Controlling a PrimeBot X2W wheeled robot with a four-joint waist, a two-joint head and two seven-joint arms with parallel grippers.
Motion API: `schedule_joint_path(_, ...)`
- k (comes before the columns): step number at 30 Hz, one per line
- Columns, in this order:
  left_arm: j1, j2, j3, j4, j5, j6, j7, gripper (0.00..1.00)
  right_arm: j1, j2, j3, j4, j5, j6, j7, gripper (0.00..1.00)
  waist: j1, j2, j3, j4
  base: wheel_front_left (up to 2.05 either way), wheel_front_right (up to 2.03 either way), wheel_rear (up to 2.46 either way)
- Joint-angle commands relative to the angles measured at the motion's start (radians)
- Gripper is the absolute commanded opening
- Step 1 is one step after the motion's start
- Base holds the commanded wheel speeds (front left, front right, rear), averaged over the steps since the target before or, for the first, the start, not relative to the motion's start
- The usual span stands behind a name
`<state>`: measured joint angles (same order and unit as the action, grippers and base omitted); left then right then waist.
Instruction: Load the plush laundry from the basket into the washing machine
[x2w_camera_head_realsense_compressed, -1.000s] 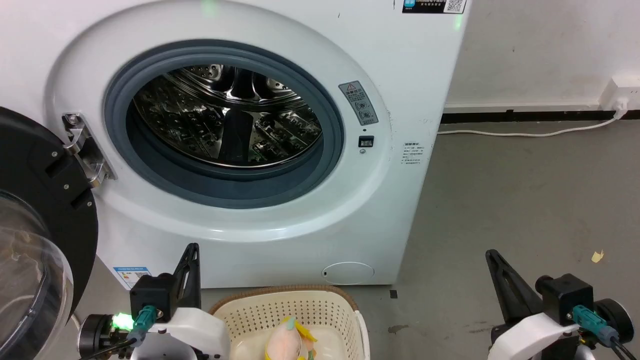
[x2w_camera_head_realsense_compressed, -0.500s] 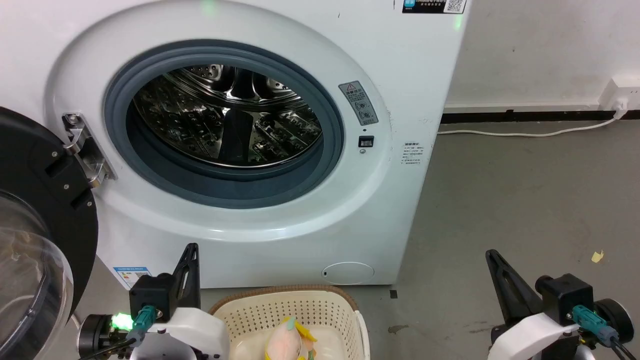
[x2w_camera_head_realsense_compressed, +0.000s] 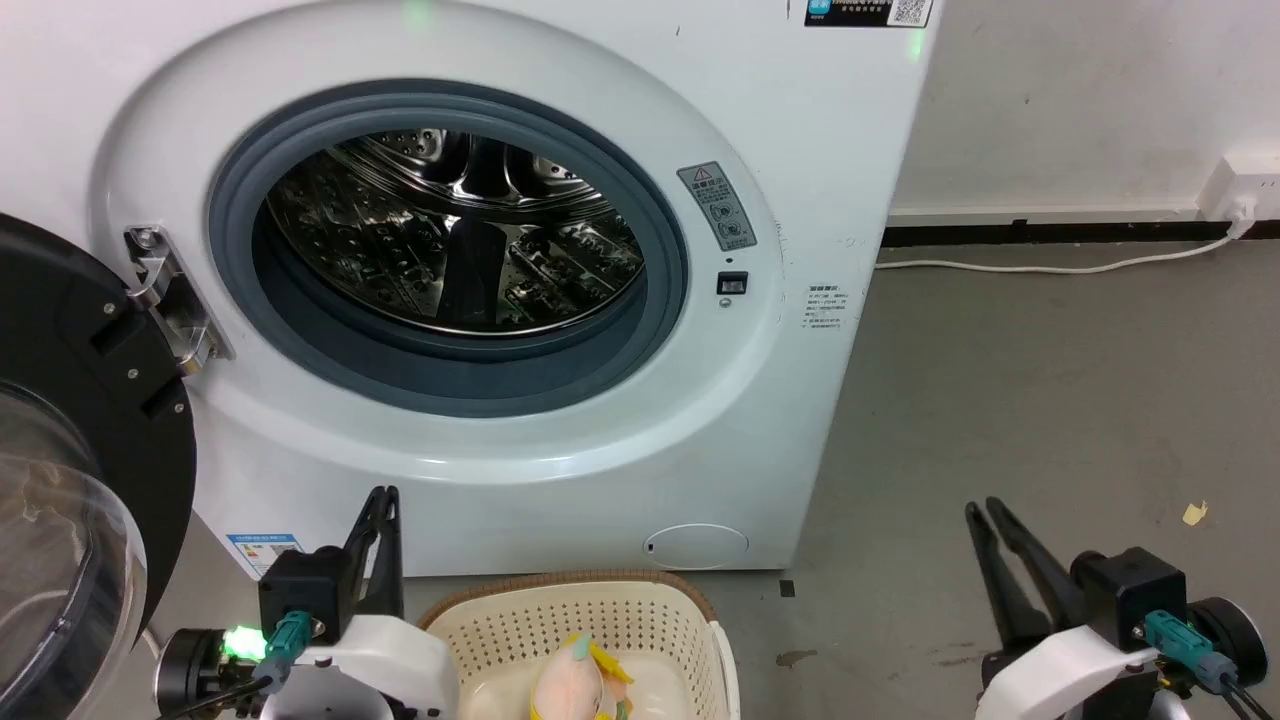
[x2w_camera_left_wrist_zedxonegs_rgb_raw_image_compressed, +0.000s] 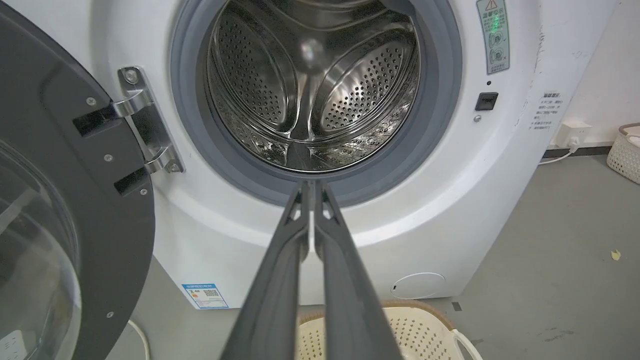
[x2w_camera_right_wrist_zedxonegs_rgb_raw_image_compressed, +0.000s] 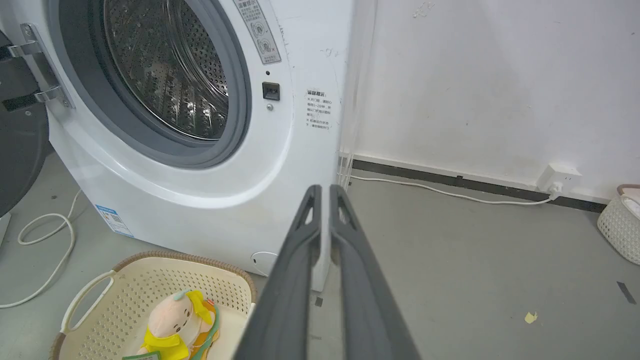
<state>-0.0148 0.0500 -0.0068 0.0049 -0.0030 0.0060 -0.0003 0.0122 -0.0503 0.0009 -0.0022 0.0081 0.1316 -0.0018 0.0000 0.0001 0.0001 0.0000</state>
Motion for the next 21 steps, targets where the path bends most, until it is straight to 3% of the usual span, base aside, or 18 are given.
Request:
schedule_joint_path(1, 0.0, 0.0, 0.0, 0.0, 0.0, 0.0, 0.0, 1.0, 0.0, 0.0, 0.0, 0.0, 0.001, 0.0, 0.0, 1.0, 0.0, -0.0001, 0.0, 0.0, 0.0, 0.0, 0.0)
schedule_joint_path(21, -0.01, 0.0, -0.029, 0.065, -0.028, -0.01, -0.038, 1.0, -0.004, 0.0, -0.013, 0.0, 0.044, 0.0, -0.038, 1.0, 0.0, -0.0001, 0.05, -0.022, 0.0, 0.0, 0.0)
